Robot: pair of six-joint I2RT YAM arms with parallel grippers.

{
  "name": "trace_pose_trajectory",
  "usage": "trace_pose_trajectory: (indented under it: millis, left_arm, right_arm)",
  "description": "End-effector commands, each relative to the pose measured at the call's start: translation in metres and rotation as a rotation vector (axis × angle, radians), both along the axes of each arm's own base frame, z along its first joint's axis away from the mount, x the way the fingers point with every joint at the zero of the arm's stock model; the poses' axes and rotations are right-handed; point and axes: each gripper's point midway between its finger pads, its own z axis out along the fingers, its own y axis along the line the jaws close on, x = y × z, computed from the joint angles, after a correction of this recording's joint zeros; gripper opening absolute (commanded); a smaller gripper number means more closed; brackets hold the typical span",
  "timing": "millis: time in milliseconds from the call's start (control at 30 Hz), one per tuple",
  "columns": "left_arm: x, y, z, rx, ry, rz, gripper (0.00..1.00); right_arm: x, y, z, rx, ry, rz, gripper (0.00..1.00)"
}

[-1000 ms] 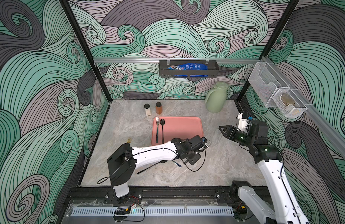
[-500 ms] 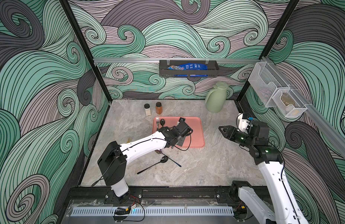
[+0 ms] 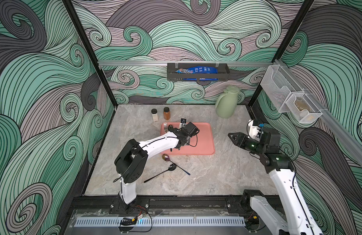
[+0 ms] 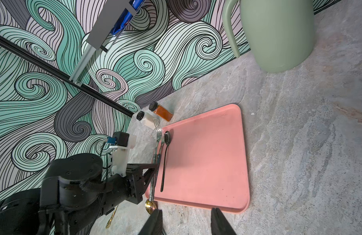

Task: Set the spoon and fork side by side
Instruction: Place the fork on the tray.

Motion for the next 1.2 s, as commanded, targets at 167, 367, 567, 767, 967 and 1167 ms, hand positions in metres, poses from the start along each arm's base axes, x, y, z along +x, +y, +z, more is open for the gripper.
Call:
trace_pose_trajectory:
  millis: [167,367,567,767,967,1167]
  left_arm:
    - [0.035,-0.002,-0.011,-0.103,-0.026,0.141,0.00]
    - [0.043,-0.006,-0.028,-0.078,0.013,0.141,0.00]
    - [0.044,-0.015,-0.048,-0.073,0.075,0.129,0.00]
    - [0.042,-0.016,-0.062,-0.064,0.105,0.122,0.00]
    - [0.038,-0.013,-0.071,-0.052,0.124,0.118,0.00]
    - [0.040,-0.010,-0.076,-0.051,0.131,0.125,0.00]
  right_arm:
    - [0.000,0.002,0.001,0.010,-0.025,0.011,0.44]
    - [0.001,0.003,-0.002,0.018,-0.022,0.019,0.44]
    - [0.001,0.002,-0.002,0.014,-0.031,0.015,0.44]
    - [0.002,0.004,-0.004,0.020,-0.032,0.024,0.44]
    - [0.001,0.005,-0.003,0.022,-0.038,0.030,0.44]
    - [0.001,0.006,-0.003,0.026,-0.036,0.034,0.44]
